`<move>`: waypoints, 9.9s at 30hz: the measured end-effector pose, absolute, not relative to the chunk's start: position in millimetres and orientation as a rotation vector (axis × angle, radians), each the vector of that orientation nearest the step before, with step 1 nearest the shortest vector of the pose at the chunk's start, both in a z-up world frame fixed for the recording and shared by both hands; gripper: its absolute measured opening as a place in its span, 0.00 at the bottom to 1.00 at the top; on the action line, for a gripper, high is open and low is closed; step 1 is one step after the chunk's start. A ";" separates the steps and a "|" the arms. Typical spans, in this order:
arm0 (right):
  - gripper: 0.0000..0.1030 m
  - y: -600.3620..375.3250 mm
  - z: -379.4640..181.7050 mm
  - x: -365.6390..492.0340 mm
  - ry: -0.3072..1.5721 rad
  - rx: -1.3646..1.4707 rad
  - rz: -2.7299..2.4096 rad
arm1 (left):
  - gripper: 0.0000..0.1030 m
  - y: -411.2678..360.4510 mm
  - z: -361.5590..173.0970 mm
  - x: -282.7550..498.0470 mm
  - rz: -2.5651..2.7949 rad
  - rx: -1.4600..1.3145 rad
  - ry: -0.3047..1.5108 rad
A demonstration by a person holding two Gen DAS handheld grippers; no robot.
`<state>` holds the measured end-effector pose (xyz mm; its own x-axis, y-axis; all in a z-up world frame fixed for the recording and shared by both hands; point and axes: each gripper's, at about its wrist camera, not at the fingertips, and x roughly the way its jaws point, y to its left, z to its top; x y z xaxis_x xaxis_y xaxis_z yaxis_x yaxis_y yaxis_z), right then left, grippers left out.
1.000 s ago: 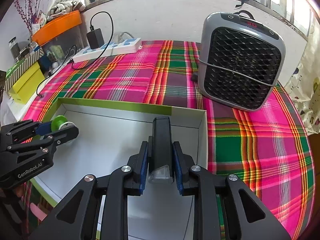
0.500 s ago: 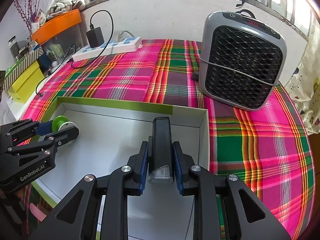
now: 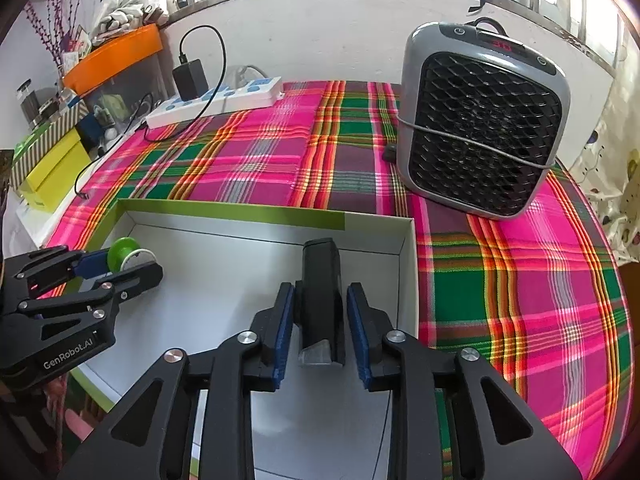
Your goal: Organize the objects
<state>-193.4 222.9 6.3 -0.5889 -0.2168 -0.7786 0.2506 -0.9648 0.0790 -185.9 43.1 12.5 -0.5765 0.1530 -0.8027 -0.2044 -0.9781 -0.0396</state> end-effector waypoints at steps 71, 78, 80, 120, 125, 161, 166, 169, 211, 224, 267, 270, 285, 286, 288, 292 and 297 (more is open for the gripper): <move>0.46 182.6 11.2 3.1 0.059 1.025 -2.312 | 0.37 -22.8 17.7 -13.9 2.657 -1.239 -0.214; 0.46 171.1 0.8 13.0 0.131 1.048 -2.311 | 0.37 -22.7 9.4 -7.4 2.651 -1.256 -0.201; 0.46 169.3 -1.1 13.2 0.140 1.053 -2.317 | 0.37 -22.9 7.9 -6.3 2.646 -1.259 -0.199; 0.33 169.2 -5.4 12.9 0.105 1.087 -2.398 | 0.37 -15.2 8.3 -15.6 2.509 -1.134 -0.080; 0.33 171.3 -4.5 11.4 0.095 1.091 -2.401 | 0.40 1.1 15.5 -26.0 2.471 -1.073 0.007; 0.33 177.8 -7.1 2.1 0.081 1.118 -2.378 | 0.40 31.0 4.0 -46.4 2.319 -1.141 0.137; 0.33 178.4 -7.6 1.2 0.077 1.116 -2.375 | 0.40 33.0 3.2 -47.6 2.339 -1.147 0.162; 0.33 178.4 -8.4 0.7 0.077 1.116 -2.371 | 0.40 32.4 3.2 -50.3 2.355 -1.152 0.146; 0.33 182.4 -5.9 0.5 0.066 1.111 -2.375 | 0.15 27.5 2.7 -52.4 2.435 -1.168 0.156; 0.33 182.0 14.5 -9.9 0.070 1.046 -2.405 | 0.15 25.8 30.6 -52.9 2.456 -1.111 0.131; 0.33 172.7 19.4 -194.8 0.100 1.162 -2.506 | 0.15 25.1 21.6 -145.1 2.541 -1.189 0.063; 0.33 168.8 15.4 -204.1 0.123 1.182 -2.509 | 0.15 25.7 19.9 -147.9 2.542 -1.193 0.064; 0.33 159.1 5.9 -221.8 0.189 1.279 -2.490 | 0.15 27.4 14.0 -156.1 2.545 -1.222 0.056; 0.33 159.2 5.1 -222.5 0.189 1.287 -2.488 | 0.15 27.2 13.6 -156.5 2.544 -1.222 0.054; 0.33 160.6 4.0 -223.4 0.179 1.296 -2.485 | 0.15 27.0 13.0 -156.7 2.545 -1.221 0.057; 0.33 160.9 3.7 -224.0 0.183 1.299 -2.489 | 0.15 26.6 13.4 -156.9 2.545 -1.222 0.054; 0.33 159.3 3.0 -224.6 0.192 1.303 -2.491 | 0.15 26.3 14.1 -157.0 2.544 -1.223 0.055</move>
<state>-224.6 159.3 3.0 -0.5316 -0.2202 -0.8179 0.3427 -0.9390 0.0300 -157.0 26.3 14.1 -0.5839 0.2658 -0.7671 -0.2987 -0.9489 -0.1015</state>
